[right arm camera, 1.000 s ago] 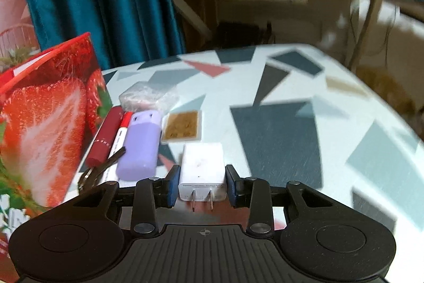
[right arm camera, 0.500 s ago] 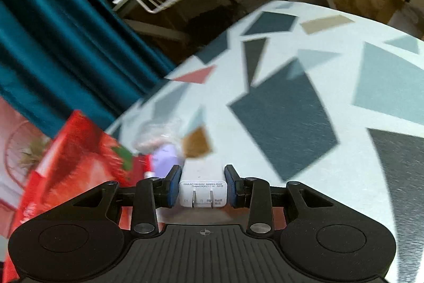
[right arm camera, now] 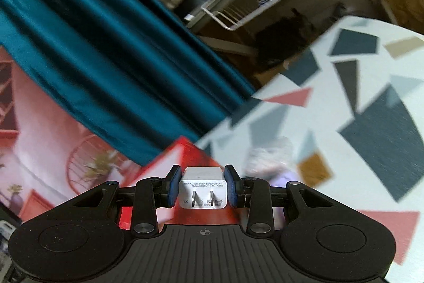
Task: Organize rigid objects
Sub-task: 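Carry the white charger plug into the red box and release it, then move the right tool back to the keys on a ring, then close the right tool on the key and lift the keys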
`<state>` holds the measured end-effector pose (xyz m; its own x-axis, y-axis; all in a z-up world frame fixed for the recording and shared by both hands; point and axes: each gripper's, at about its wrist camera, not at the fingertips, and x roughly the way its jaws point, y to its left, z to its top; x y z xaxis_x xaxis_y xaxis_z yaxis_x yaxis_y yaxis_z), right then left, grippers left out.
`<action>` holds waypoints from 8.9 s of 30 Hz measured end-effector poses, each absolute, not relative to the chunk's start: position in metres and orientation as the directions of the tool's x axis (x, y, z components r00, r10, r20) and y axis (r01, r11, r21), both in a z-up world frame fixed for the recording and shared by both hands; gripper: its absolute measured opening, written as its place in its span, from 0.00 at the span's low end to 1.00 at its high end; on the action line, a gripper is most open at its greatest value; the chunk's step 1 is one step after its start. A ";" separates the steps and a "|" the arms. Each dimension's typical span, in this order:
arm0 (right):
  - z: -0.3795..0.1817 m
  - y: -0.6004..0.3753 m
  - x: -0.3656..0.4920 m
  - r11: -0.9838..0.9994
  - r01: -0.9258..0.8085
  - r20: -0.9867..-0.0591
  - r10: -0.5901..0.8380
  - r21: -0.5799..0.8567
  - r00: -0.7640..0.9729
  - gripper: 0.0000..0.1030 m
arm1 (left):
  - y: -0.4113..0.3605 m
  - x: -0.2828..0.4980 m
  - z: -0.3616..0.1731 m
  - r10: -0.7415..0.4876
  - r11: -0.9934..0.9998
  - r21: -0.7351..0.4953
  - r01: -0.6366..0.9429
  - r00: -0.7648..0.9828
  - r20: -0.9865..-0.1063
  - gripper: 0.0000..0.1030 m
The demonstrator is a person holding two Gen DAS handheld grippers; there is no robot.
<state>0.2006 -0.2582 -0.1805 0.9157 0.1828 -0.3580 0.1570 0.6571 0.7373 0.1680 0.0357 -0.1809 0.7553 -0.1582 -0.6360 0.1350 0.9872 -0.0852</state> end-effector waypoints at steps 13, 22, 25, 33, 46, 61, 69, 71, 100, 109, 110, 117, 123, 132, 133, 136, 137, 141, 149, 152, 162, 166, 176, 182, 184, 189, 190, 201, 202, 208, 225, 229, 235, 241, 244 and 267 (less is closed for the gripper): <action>-0.153 -0.186 0.233 0.890 -0.037 -0.434 0.257 0.454 0.864 0.32 | 0.035 0.169 -0.181 -0.160 0.987 -0.087 0.135 0.755 -0.636 0.10; -0.156 -0.160 0.233 0.926 -0.081 -0.481 0.266 0.370 0.836 0.32 | 0.034 0.168 -0.181 -0.163 0.986 -0.089 0.137 0.755 -0.635 0.10; -0.158 -0.160 0.235 0.926 -0.088 -0.488 0.273 0.368 0.829 0.32 | 0.034 0.168 -0.181 -0.163 0.986 -0.089 0.137 0.755 -0.636 0.10; -0.160 -0.162 0.237 0.922 -0.096 -0.488 0.284 0.375 0.825 0.31 | 0.034 0.169 -0.181 -0.164 0.986 -0.090 0.138 0.755 -0.635 0.10; -0.148 -0.181 0.208 0.936 -0.069 -0.351 0.197 0.346 0.915 0.54 | 0.035 0.169 -0.181 -0.165 0.986 -0.092 0.138 0.755 -0.635 0.11; -0.191 -0.240 0.179 0.944 0.246 -0.406 -0.141 0.221 0.903 1.00 | 0.036 0.168 -0.183 -0.164 0.986 -0.095 0.134 0.755 -0.635 0.11; -0.235 -0.251 0.189 0.938 0.243 -0.481 -0.100 0.246 0.871 0.93 | 0.036 0.167 -0.183 -0.158 0.987 -0.089 0.132 0.756 -0.635 0.11; -0.243 -0.254 0.198 0.928 0.253 -0.515 -0.081 0.272 0.853 0.74 | 0.036 0.167 -0.182 -0.156 0.988 -0.087 0.131 0.756 -0.636 0.11; -0.250 -0.195 0.190 0.989 -0.037 -0.587 0.116 0.145 0.801 0.42 | 0.038 0.168 -0.182 -0.162 0.987 -0.097 0.130 0.753 -0.638 0.11; -0.256 -0.192 0.199 0.991 -0.005 -0.624 0.090 0.137 0.776 0.38 | 0.038 0.167 -0.182 -0.163 0.987 -0.098 0.130 0.753 -0.638 0.11; -0.257 -0.193 0.199 0.990 0.002 -0.625 0.088 0.142 0.775 0.38 | 0.038 0.168 -0.181 -0.163 0.987 -0.098 0.130 0.753 -0.638 0.11; -0.264 -0.195 0.207 0.990 0.003 -0.641 0.089 0.142 0.762 0.38 | 0.038 0.167 -0.182 -0.162 0.987 -0.097 0.130 0.753 -0.638 0.11; -0.262 -0.192 0.211 0.994 0.002 -0.616 0.068 0.112 0.785 0.30 | 0.038 0.168 -0.182 -0.163 0.987 -0.098 0.131 0.753 -0.638 0.11; -0.257 -0.194 0.206 0.994 -0.006 -0.593 0.070 0.110 0.802 0.14 | 0.037 0.168 -0.182 -0.162 0.987 -0.096 0.131 0.752 -0.639 0.11; -0.257 -0.194 0.205 0.994 -0.007 -0.590 0.073 0.112 0.804 0.13 | 0.037 0.168 -0.182 -0.161 0.987 -0.095 0.131 0.752 -0.639 0.11; -0.255 -0.194 0.202 0.993 -0.006 -0.580 0.072 0.115 0.811 0.13 | 0.037 0.168 -0.182 -0.162 0.987 -0.096 0.131 0.752 -0.639 0.11; -0.254 -0.194 0.201 0.993 -0.005 -0.577 0.070 0.114 0.814 0.13 | 0.037 0.168 -0.182 -0.162 0.987 -0.095 0.131 0.752 -0.639 0.11; -0.250 -0.193 0.198 0.995 -0.001 -0.566 0.057 0.100 0.822 0.12 | 0.037 0.168 -0.182 -0.162 0.987 -0.095 0.131 0.752 -0.639 0.11; -0.246 -0.201 0.192 0.991 0.028 -0.554 0.051 0.133 0.831 0.00 | 0.037 0.168 -0.182 -0.162 0.987 -0.095 0.131 0.752 -0.639 0.11; -0.248 -0.202 0.192 0.990 0.035 -0.559 0.048 0.138 0.828 0.00 | 0.037 0.168 -0.182 -0.163 0.987 -0.097 0.131 0.752 -0.639 0.11; -0.254 -0.192 0.193 0.980 -0.071 -0.601 0.172 0.188 0.780 0.15 | 0.037 0.168 -0.182 -0.163 0.987 -0.097 0.131 0.752 -0.639 0.11; -0.260 -0.190 0.196 0.984 -0.063 -0.625 0.155 0.166 0.765 0.25 | 0.037 0.168 -0.182 -0.163 0.987 -0.097 0.131 0.752 -0.639 0.11; -0.264 -0.190 0.213 0.991 -0.058 -0.653 0.125 0.123 0.747 0.33 | 0.037 0.168 -0.182 -0.163 0.987 -0.097 0.132 0.752 -0.639 0.11; -0.267 -0.179 0.210 0.997 -0.068 -0.647 0.072 0.031 0.759 0.28 | 0.037 0.168 -0.182 -0.163 0.987 -0.097 0.132 0.752 -0.639 0.11; -0.266 -0.179 0.208 0.997 -0.065 -0.644 0.069 0.031 0.762 0.28 | 0.037 0.168 -0.182 -0.163 0.986 -0.097 0.132 0.752 -0.639 0.11; -0.267 -0.178 0.194 0.999 -0.051 -0.617 0.051 0.019 0.785 0.27 | 0.037 0.168 -0.182 -0.163 0.987 -0.097 0.131 0.752 -0.639 0.11; -0.266 -0.180 0.190 0.998 -0.056 -0.603 0.068 0.039 0.795 0.27 | 0.037 0.168 -0.182 -0.162 0.987 -0.097 0.131 0.752 -0.639 0.11; -0.258 -0.189 0.176 0.995 -0.045 -0.543 0.089 0.094 0.835 0.26 | 0.037 0.168 -0.182 -0.162 0.987 -0.096 0.131 0.752 -0.639 0.11; -0.258 -0.188 0.176 0.995 -0.044 -0.538 0.086 0.089 0.838 0.26 | 0.037 0.168 -0.182 -0.162 0.987 -0.096 0.131 0.752 -0.639 0.11; -0.247 -0.188 0.170 0.998 -0.024 -0.497 0.053 0.064 0.866 0.15 | 0.037 0.168 -0.182 -0.162 0.987 -0.096 0.131 0.752 -0.639 0.11; -0.254 -0.181 0.180 0.989 -0.093 -0.603 0.143 0.113 0.785 0.25 | 0.038 0.169 -0.182 -0.163 0.987 -0.099 0.130 0.752 -0.639 0.11; -0.261 -0.180 0.186 0.993 -0.080 -0.637 0.114 0.082 0.762 0.34 | 0.038 0.169 -0.182 -0.163 0.987 -0.098 0.130 0.752 -0.639 0.11; -0.264 -0.180 0.204 0.991 -0.130 -0.660 0.118 0.032 0.741 0.37 | 0.039 0.169 -0.182 -0.163 0.987 -0.098 0.130 0.752 -0.639 0.11; -0.266 -0.184 0.207 0.992 -0.120 -0.653 0.117 0.040 0.748 0.31 | 0.039 0.169 -0.182 -0.163 0.987 -0.098 0.130 0.752 -0.639 0.11; -0.268 -0.181 0.203 0.993 -0.117 -0.642 0.103 0.021 0.760 0.27 | 0.039 0.169 -0.182 -0.164 0.986 -0.098 0.131 0.752 -0.639 0.11; -0.253 -0.179 0.183 0.994 -0.089 -0.578 0.037 -0.062 0.815 0.05 | 0.039 0.169 -0.182 -0.163 0.987 -0.098 0.130 0.752 -0.639 0.11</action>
